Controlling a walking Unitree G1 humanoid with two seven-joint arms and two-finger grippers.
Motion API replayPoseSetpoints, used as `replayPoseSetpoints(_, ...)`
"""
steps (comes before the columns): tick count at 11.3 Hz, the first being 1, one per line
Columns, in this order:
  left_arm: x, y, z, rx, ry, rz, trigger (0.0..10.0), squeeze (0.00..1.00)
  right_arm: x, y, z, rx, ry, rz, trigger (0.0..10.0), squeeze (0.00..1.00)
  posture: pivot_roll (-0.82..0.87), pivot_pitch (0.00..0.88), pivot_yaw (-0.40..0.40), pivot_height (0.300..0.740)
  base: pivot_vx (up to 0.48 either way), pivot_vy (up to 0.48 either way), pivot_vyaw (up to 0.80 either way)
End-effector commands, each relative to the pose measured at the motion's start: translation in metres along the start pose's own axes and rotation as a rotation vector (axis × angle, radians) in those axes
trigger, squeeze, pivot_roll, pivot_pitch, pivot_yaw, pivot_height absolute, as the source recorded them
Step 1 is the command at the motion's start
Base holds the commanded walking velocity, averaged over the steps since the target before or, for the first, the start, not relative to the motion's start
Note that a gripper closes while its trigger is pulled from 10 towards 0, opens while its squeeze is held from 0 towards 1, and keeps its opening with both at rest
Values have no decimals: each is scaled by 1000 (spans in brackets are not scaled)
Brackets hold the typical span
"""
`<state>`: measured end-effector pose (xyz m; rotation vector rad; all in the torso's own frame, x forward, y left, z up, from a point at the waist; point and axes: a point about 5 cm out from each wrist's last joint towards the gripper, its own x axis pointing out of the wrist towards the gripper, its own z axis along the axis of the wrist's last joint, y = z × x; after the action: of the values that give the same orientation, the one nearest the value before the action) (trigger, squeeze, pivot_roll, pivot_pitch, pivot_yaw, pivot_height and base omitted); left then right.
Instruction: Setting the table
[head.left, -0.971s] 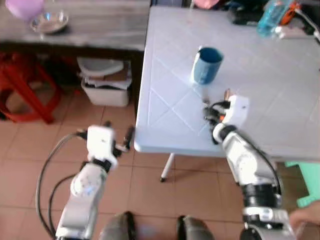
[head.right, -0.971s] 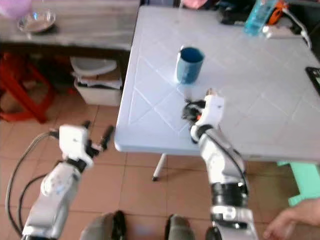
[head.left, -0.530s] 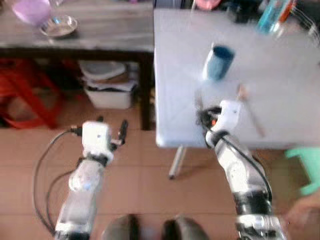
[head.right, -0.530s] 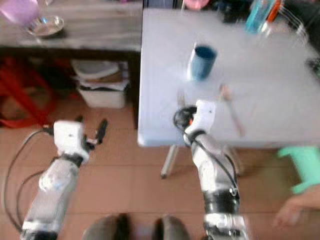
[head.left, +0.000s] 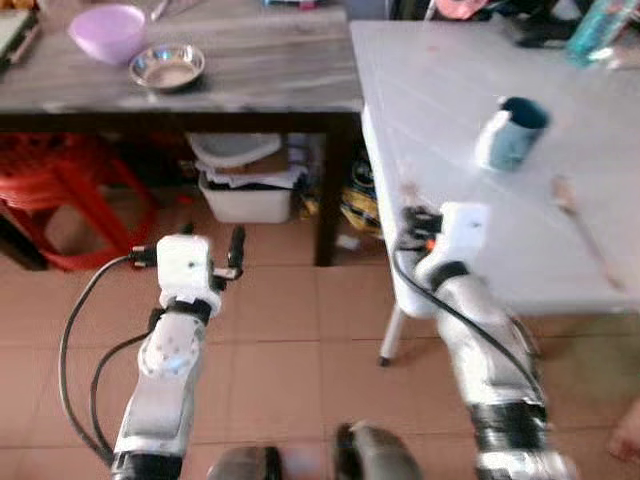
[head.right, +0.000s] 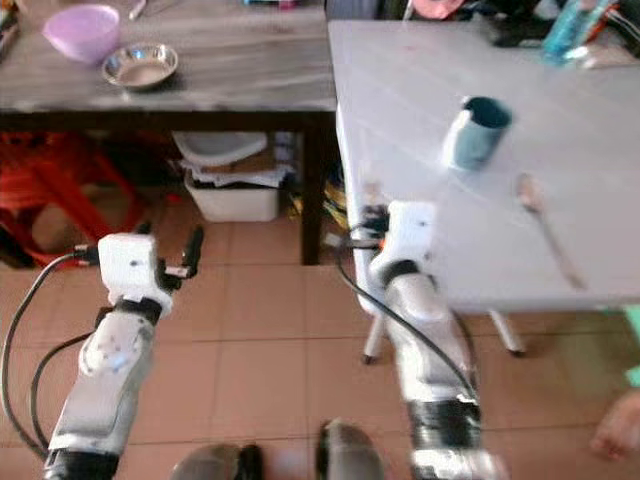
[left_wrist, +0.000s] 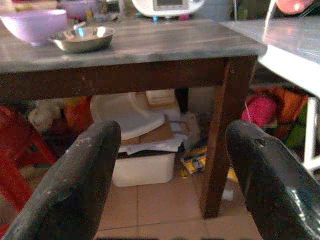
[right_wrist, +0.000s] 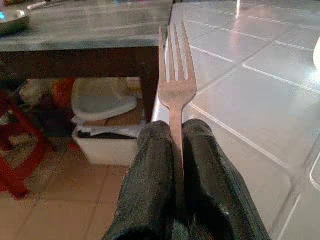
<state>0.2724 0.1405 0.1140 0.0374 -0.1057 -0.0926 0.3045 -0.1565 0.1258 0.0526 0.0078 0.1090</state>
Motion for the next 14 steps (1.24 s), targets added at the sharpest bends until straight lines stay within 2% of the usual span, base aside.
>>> replayPoseSetpoints(1, -1, 5, -1, 24, 3, 10, 10000, 0, 0, 5, 5, 2, -26, 14, 10000, 0, -44, 133, -9, 740, 394, 274, 0)
replayPoseSetpoints(4, 3, 12, -3, 39, 10, 66, 10000, 0, -5, 7, 10, -26, -69, 40, 10000, 0, -53, 132, -7, 740, 343, 333, 0)
replayPoseSetpoints(5, 3, 12, -3, 43, 9, 68, 10000, 0, -5, 7, 10, -30, -70, 38, 10000, 0, -53, 132, -7, 740, 281, 390, 800)
replayPoseSetpoints(6, 4, 10, 0, 78, -8, 58, 10000, 0, -5, 5, 11, -23, -70, 24, 10000, 0, -53, 132, -7, 740, 364, 315, 0)
replayPoseSetpoints(9, 6, 8, 0, 77, -15, 48, 10000, 0, -4, 5, 11, -28, -73, 21, 10000, 0, -58, 126, -3, 740, 475, 0, 0)
replayPoseSetpoints(14, 3, -5, 1, 41, -28, -18, 10000, 0, -1, 0, 13, -46, -83, -22, 10000, 0, -55, 129, -2, 740, 477, 0, 0)
